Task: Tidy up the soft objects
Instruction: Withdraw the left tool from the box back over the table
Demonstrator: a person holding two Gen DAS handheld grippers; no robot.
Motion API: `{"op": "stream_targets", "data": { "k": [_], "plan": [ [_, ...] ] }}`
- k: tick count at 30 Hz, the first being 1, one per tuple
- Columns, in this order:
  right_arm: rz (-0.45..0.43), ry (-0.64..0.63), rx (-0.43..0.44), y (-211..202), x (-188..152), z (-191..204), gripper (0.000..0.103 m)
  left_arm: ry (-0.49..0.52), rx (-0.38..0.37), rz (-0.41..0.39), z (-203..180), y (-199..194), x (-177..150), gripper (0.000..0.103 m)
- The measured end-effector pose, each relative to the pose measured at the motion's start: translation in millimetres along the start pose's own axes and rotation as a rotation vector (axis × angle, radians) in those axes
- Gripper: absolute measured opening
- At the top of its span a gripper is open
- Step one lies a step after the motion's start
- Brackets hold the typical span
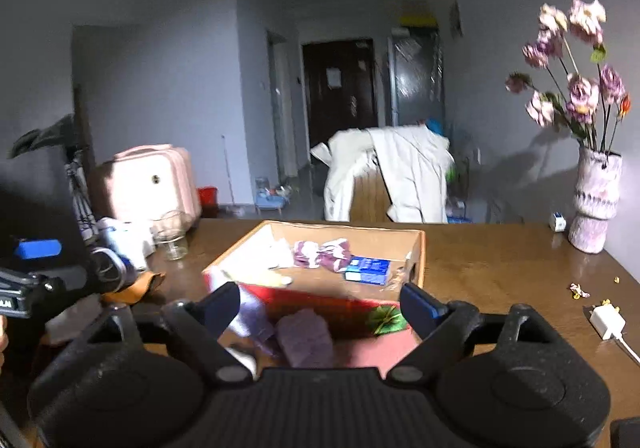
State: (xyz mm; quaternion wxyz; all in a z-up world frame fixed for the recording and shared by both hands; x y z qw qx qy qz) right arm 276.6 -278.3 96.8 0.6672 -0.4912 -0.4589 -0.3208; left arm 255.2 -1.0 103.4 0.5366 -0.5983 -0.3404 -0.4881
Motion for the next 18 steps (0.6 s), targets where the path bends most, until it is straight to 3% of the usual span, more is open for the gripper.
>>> {"op": "stream_targets", "data": {
  "k": [5, 11, 18],
  "plan": [
    [0.001, -0.009, 0.004, -32, -56, 27, 0.090, -0.024, -0.030, 0.002, -20, -37, -48, 0.103],
    [0.022, 0.013, -0.033, -58, -116, 43, 0.090, -0.056, 0.006, 0.062, -36, -62, -98, 0.103],
    [0.039, 0.051, -0.023, -62, -132, 44, 0.090, -0.065, 0.010, 0.118, -36, -53, -110, 0.103]
  ]
}}
Point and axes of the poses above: each gripper's, at about its wrist camera, not at the fingertips, and y roughly the way its jaws point, z to its left, x to its top, the point moved 4 cm from there along y, roughly the way its jaws point, and after that the axes turned 1 degree about x, right-handed, at the moved point
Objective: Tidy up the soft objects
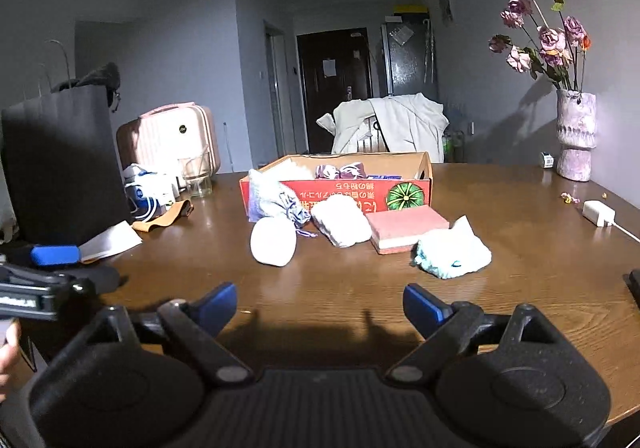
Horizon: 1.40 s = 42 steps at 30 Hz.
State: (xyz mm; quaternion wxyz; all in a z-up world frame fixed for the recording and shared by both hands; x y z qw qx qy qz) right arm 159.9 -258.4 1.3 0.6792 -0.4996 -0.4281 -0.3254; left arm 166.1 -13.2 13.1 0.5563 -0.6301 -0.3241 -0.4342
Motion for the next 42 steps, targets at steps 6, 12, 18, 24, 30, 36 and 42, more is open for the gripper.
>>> {"op": "stream_targets", "data": {
  "k": [6, 12, 18, 24, 30, 36, 42],
  "plan": [
    [0.021, 0.001, -0.005, 11, -1, -1, 0.090, -0.005, -0.008, 0.025, -1, 14, 2, 0.103],
    [0.040, 0.029, 0.004, 34, 6, -5, 0.090, -0.021, -0.005, 0.053, 6, 34, 4, 0.103],
    [0.014, -0.001, 0.063, 84, 38, 1, 0.090, -0.039, 0.001, 0.056, 28, 68, 24, 0.103],
    [0.036, -0.007, 0.147, 168, 82, 8, 0.087, -0.099, 0.031, 0.096, 59, 110, 44, 0.103],
    [0.169, -0.036, 0.167, 259, 102, 17, 0.076, -0.174, 0.022, 0.129, 81, 129, 44, 0.103],
    [0.256, -0.087, 0.153, 312, 103, 28, 0.010, -0.166, 0.046, 0.133, 91, 129, 39, 0.103],
    [0.119, -0.104, 0.160, 271, 123, 35, 0.004, -0.179, 0.055, 0.112, 92, 116, 43, 0.103]
  ]
}}
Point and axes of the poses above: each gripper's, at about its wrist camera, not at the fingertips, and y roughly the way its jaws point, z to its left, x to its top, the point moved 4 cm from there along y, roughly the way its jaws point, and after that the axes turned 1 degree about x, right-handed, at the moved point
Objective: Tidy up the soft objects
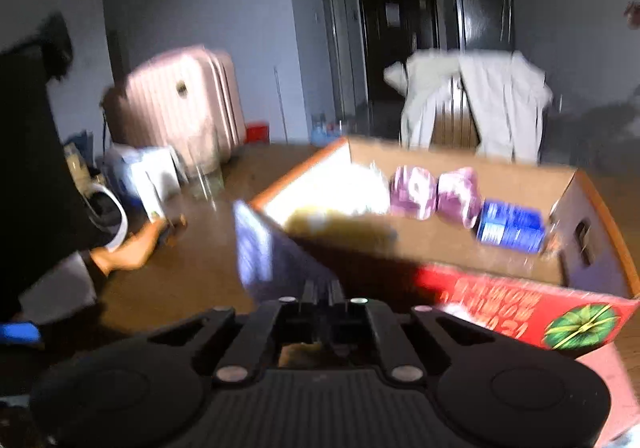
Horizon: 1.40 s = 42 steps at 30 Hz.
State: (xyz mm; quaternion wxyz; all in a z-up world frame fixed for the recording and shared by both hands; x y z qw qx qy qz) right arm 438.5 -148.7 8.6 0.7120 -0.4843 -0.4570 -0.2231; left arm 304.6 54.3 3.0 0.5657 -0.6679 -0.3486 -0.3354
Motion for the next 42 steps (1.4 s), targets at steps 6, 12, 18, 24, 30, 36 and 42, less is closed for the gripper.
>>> {"op": "stream_targets", "data": {
  "k": [6, 12, 18, 24, 30, 36, 42],
  "plan": [
    [-0.112, -0.113, -0.059, -105, -20, 5, 0.005, 0.011, -0.091, -0.026, -26, -25, -10, 0.103],
    [-0.048, 0.085, -0.076, -155, -87, -26, 0.011, -0.006, -0.145, 0.022, -55, -23, -33, 0.103],
    [-0.070, 0.243, -0.110, -151, -136, -44, 0.020, 0.066, -0.251, 0.084, -105, -10, -52, 0.103],
    [-0.066, 0.327, -0.097, -163, -146, -66, 0.033, 0.156, -0.309, 0.097, -162, 14, -54, 0.103],
    [-0.068, 0.374, -0.116, -175, -150, -85, 0.035, 0.147, -0.358, 0.147, -182, 41, -52, 0.055],
    [-0.049, 0.329, -0.155, -174, -145, -85, 0.039, 0.225, -0.306, 0.115, -143, 16, -47, 0.057],
    [-0.037, 0.286, -0.134, -156, -131, -76, 0.054, 0.226, -0.083, 0.086, -92, 48, -11, 0.061]
  ]
}}
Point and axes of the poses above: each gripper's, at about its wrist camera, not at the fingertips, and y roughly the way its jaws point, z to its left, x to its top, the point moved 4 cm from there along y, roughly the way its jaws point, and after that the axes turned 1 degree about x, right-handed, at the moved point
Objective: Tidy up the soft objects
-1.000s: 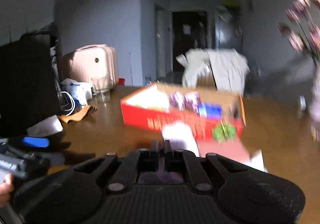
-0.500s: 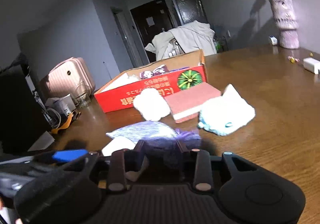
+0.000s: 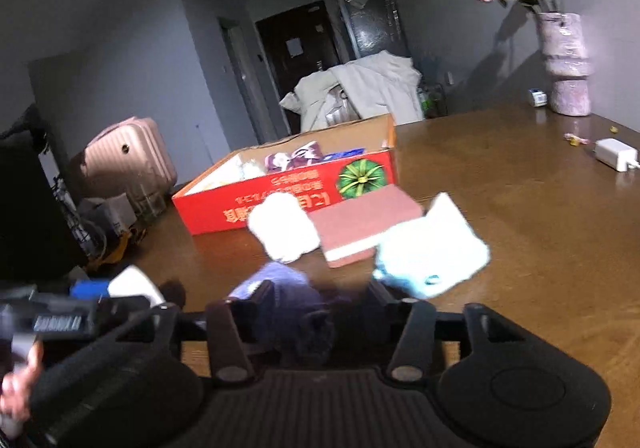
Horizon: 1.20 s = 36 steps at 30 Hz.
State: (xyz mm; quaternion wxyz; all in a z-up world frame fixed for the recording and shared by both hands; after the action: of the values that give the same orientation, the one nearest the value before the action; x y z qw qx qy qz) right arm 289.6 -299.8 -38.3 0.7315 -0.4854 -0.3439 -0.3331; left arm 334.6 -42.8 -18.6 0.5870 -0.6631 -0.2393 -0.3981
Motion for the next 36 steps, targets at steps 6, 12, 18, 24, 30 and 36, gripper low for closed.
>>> {"op": "stream_targets", "data": {
  "k": [6, 12, 18, 24, 30, 36],
  "plan": [
    [0.072, -0.097, -0.035, 33, -8, 16, 0.054, -0.054, 0.018, -0.013, 15, 18, 13, 0.089],
    [0.171, -0.141, 0.204, 29, -18, 33, 0.021, -0.133, 0.001, -0.051, 22, -18, -3, 0.090],
    [0.195, -0.226, 0.226, 3, -21, 38, 0.049, -0.154, -0.206, -0.025, -11, -53, -28, 0.090],
    [0.090, -0.004, 0.177, -10, -19, 16, 0.056, -0.170, -0.281, -0.001, -38, -38, -43, 0.089],
    [0.103, 0.085, 0.143, 7, -32, 17, 0.051, -0.224, -0.260, 0.054, -33, -30, -54, 0.082],
    [0.108, 0.081, 0.133, 9, -39, 22, 0.031, -0.268, -0.332, 0.104, -35, -26, -62, 0.041]
  ]
}}
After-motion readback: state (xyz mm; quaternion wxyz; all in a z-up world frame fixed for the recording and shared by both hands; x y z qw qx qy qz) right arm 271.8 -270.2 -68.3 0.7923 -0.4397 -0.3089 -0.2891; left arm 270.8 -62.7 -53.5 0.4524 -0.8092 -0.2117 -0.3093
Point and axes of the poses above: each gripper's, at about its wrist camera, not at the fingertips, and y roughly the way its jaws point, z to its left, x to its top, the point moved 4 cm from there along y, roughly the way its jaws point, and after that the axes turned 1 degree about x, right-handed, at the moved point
